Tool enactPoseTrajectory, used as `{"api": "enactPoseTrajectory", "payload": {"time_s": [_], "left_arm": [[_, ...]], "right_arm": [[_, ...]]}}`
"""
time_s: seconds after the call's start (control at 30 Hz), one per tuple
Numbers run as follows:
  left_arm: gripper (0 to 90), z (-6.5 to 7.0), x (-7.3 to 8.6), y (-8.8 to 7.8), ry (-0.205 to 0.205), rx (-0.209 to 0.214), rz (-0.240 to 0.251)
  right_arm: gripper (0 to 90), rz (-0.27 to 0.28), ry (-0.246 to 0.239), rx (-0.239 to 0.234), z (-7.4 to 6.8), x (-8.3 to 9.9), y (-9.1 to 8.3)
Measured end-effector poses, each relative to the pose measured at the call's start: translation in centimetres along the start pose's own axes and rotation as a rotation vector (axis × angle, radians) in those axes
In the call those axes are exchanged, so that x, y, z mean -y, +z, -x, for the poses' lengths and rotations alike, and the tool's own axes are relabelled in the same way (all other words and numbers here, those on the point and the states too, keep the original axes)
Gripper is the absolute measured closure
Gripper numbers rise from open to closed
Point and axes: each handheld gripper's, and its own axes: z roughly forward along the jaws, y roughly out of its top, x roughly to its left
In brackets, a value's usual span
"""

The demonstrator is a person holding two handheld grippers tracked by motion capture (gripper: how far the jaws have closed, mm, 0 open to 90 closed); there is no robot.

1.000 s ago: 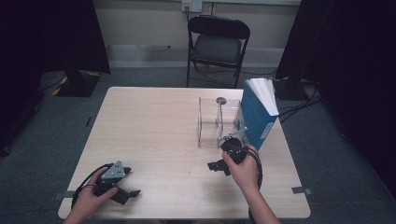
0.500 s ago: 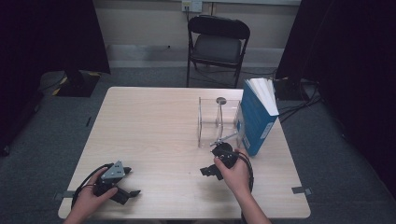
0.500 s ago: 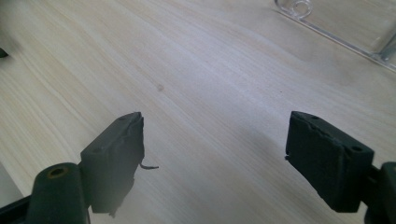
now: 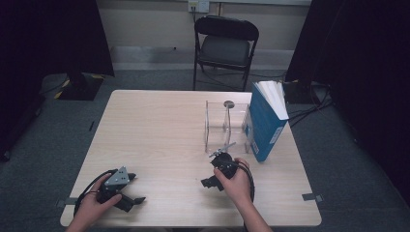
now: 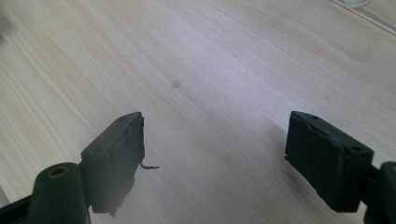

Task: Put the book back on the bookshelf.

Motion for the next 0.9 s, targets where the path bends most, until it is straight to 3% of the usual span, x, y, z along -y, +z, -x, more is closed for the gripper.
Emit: {"api": "enactPoseTrajectory", "payload": {"time_s": [0.43,0.73,0.9], "left_arm": [[4.6,0.0,0.0,0.0,-0.001,-0.002,0.002],[4.5,0.0,0.0,0.0,-0.001,0.002,0.0],[4.5,0.0,0.0,0.0,0.0,0.002,0.001]], "right_arm": [[19.2,-0.009,-0.066,-0.012,-1.4,-0.2,1.8],[15.5,0.059,-0.124,0.04,-1.8,0.4,2.5],[12.8,0.086,-0.211,0.097,-2.5,1.1,2.9]]}}
